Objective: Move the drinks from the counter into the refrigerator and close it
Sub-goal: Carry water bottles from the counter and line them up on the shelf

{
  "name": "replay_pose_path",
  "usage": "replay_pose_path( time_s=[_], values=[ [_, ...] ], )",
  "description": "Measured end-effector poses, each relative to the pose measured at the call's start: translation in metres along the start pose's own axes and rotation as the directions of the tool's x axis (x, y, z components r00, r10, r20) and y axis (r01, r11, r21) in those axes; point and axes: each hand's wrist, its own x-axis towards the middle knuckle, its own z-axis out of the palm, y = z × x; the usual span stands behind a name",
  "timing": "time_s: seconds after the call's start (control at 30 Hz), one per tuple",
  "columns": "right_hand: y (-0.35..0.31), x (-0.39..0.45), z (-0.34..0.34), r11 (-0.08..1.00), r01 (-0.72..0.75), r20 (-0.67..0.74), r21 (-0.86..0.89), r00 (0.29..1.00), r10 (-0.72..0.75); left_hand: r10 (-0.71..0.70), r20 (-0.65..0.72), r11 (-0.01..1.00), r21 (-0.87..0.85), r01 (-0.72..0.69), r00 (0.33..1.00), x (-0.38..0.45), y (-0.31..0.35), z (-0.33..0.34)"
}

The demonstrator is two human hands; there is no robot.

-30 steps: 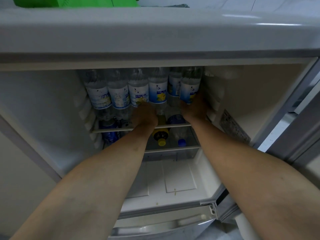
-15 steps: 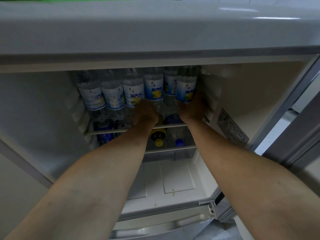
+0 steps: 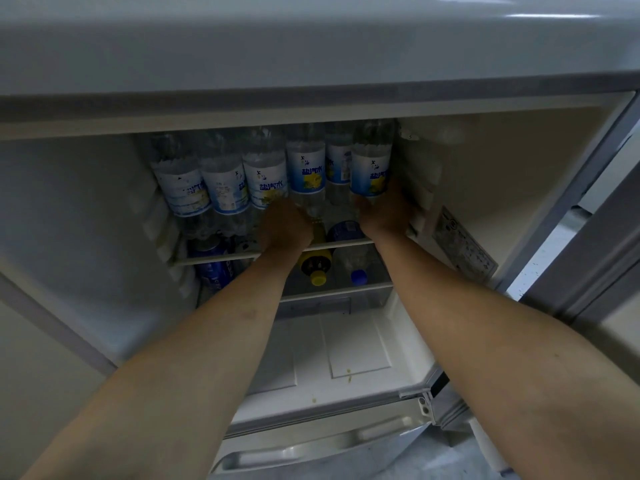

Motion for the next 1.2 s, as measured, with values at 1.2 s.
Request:
replay_pose_path(
  time_s=[1.2],
  values=[
    [0.222, -0.517, -0.264, 0.696, -0.670, -0.339, 0.257, 0.612, 0.714, 0.300, 0.624, 0.922, -0.383, -0.052, 0.722, -0.415, -0.129, 0.151]
  ],
)
